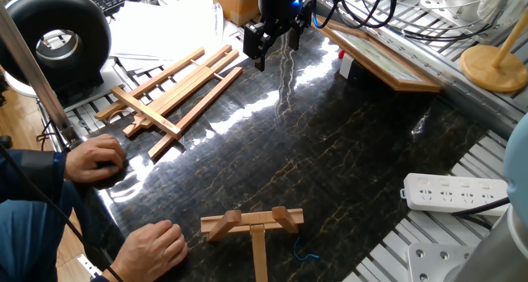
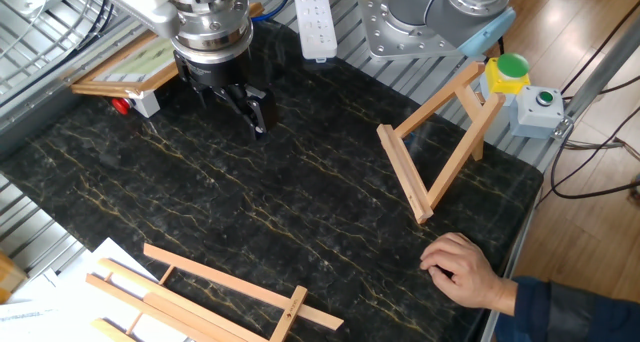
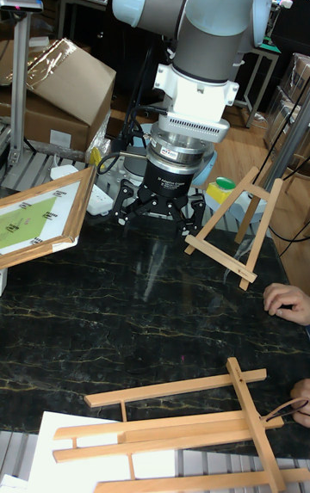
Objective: Put the photo frame on the bracket
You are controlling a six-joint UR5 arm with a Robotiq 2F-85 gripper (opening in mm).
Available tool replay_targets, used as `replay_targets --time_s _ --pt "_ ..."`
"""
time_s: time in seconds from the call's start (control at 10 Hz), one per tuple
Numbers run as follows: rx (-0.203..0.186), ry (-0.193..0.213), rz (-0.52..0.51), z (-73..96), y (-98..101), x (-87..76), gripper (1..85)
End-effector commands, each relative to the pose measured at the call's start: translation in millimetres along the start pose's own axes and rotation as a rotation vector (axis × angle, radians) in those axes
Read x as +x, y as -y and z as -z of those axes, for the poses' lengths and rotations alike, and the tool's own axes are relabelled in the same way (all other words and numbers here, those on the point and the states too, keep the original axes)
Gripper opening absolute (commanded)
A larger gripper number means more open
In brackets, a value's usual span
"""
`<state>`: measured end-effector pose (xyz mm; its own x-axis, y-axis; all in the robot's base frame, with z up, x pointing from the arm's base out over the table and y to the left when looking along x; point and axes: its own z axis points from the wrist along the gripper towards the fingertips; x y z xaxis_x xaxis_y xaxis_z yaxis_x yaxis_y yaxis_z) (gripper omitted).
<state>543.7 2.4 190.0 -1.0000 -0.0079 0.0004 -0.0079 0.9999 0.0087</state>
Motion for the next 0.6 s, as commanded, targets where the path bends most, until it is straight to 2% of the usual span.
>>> replay_targets --time_s 0.0,0.1,0.5 --pt "0.067 -0.043 -0.135 0.8 14.4 12.3 84.0" --pt "0.079 -0.034 -0.139 -1.2 13.3 10.8 1.0" --pt "0.098 -0.037 -0.152 0.0 12.9 10.6 1.0"
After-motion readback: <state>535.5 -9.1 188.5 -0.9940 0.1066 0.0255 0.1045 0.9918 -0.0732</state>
